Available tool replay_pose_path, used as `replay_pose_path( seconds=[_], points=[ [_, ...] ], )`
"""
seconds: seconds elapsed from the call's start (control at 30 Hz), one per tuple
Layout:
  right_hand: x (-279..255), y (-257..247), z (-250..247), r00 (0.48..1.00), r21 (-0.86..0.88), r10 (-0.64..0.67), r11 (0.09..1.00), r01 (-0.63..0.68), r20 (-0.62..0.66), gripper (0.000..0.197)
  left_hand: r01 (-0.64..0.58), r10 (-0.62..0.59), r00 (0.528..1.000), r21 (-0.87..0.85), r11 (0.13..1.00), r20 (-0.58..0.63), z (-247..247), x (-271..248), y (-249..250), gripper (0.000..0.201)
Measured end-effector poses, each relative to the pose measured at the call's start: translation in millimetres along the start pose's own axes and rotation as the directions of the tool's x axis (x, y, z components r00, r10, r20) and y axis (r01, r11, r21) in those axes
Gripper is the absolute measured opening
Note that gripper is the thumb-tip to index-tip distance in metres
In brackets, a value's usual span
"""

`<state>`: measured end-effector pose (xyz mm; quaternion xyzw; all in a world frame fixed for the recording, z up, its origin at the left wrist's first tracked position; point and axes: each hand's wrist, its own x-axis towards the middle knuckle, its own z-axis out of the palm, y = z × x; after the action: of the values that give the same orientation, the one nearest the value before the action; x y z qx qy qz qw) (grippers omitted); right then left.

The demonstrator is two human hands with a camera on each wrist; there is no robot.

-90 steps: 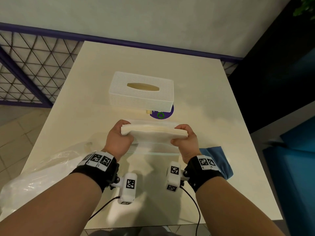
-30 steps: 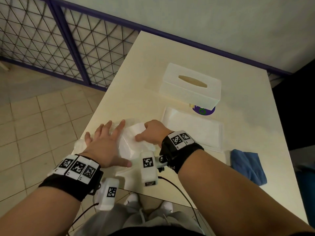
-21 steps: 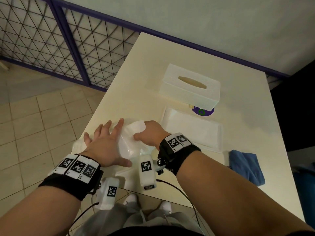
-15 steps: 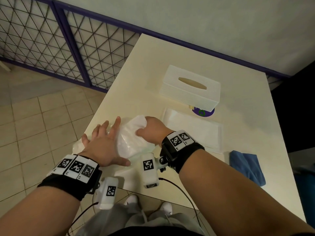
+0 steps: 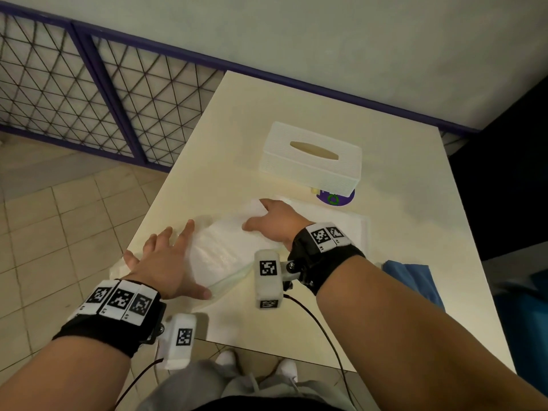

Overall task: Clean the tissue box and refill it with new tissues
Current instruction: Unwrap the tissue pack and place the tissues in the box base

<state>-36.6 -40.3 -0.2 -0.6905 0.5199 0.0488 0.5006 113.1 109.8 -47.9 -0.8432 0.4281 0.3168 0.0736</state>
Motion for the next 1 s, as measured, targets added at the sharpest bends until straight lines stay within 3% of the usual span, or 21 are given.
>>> replay_pose_path(
  seconds=[0.17,0.23,0.33,0.43,0.53,0.63,0.73,0.87,0.93,0.97,1.0],
  points=[
    [11.0,13.2,2.2,0.989,0.161,0.071,0.983,-0.092,0.131,0.073,-0.004,0.004,1.000,0.006,1.000,-0.006,8.0,-0.1,-1.1,0.151],
    [13.5,13.7,3.0,0.987,0.194,0.077,0.976,-0.104,0.141,0.077,-0.002,0.003,1.000,0.007,1.000,-0.018,8.5,-0.6,-1.4,0.151],
    [20.2,18.7,5.9,0.981,0.147,0.158,0.974,-0.173,0.113,0.099,0.000,0.000,0.999,0.002,1.000,-0.032,8.8,-1.0,-3.2,0.152],
    [19.5,21.8,4.5,0.978,0.061,0.189,0.979,-0.194,0.084,0.088,-0.010,0.011,0.999,0.009,1.000,-0.049,8.5,-3.3,-3.0,0.154],
    [5.2,13.2,3.2,0.997,-0.006,0.076,0.997,-0.076,0.008,0.062,-0.049,0.050,0.997,0.020,0.999,-0.051,8.7,-6.1,0.0,0.154],
    [-12.3,2.6,-4.0,0.992,-0.191,-0.118,0.976,0.107,-0.044,0.064,-0.029,0.029,0.999,0.017,0.999,-0.036,8.0,-6.5,1.6,0.152],
    [-35.1,-10.9,-30.5,0.934,-0.335,-0.333,0.901,0.275,-0.128,0.050,0.019,-0.020,0.999,-0.020,1.000,-0.047,2.5,-4.7,3.3,0.145],
    [-64.8,-13.7,-90.0,0.836,-0.391,-0.465,0.855,0.340,-0.291,0.042,0.023,-0.024,0.998,-0.017,1.000,-0.065,-9.8,-0.2,12.7,0.148],
    [-74.0,-7.6,-110.8,0.797,-0.344,-0.490,0.860,0.376,-0.353,0.038,-0.122,0.087,0.982,-0.207,0.971,-0.169,-18.6,-2.3,23.9,0.147],
    [-78.5,-2.0,-123.1,0.782,-0.309,-0.484,0.870,0.383,-0.392,0.036,-0.242,0.155,0.958,-0.392,0.887,-0.241,-26.0,-0.1,38.0,0.144],
    [-81.4,5.3,-133.4,0.774,-0.260,-0.465,0.885,0.387,-0.430,0.034,-0.335,0.190,0.937,-0.596,0.730,-0.294,-33.0,3.2,52.9,0.142]
  ],
)
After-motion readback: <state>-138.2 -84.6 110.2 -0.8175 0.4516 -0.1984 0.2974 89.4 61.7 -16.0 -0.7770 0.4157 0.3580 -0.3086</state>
